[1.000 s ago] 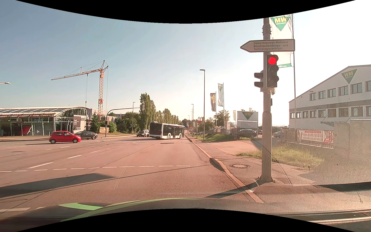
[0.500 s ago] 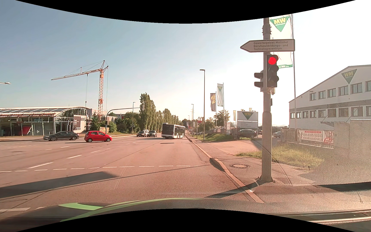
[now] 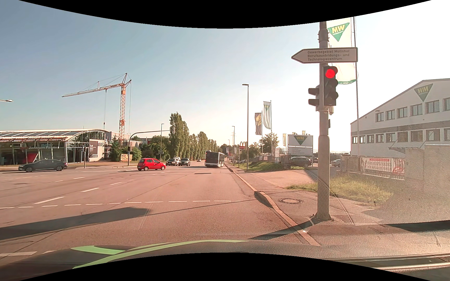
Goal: Follow the waypoints while adhering to traffic rules and regulations
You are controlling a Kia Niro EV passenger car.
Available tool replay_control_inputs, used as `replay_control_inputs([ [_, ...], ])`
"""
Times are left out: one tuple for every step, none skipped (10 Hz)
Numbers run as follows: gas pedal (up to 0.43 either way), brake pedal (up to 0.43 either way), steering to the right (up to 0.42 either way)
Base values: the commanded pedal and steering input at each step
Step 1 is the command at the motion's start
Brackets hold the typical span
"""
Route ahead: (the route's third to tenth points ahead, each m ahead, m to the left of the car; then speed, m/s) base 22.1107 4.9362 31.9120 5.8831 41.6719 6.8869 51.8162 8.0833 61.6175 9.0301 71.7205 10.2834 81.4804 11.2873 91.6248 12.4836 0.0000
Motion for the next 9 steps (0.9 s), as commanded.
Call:
replay_control_inputs([
  [0.000, 0.366, -0.026],
  [0.000, 0.366, -0.026],
  [0.000, 0.366, -0.026],
  [0.000, 0.366, -0.026],
  [0.000, 0.366, -0.026],
  [0.000, 0.366, -0.026],
  [0.000, 0.366, -0.026],
  [0.000, 0.366, -0.026],
  [0.000, 0.366, -0.026],
])
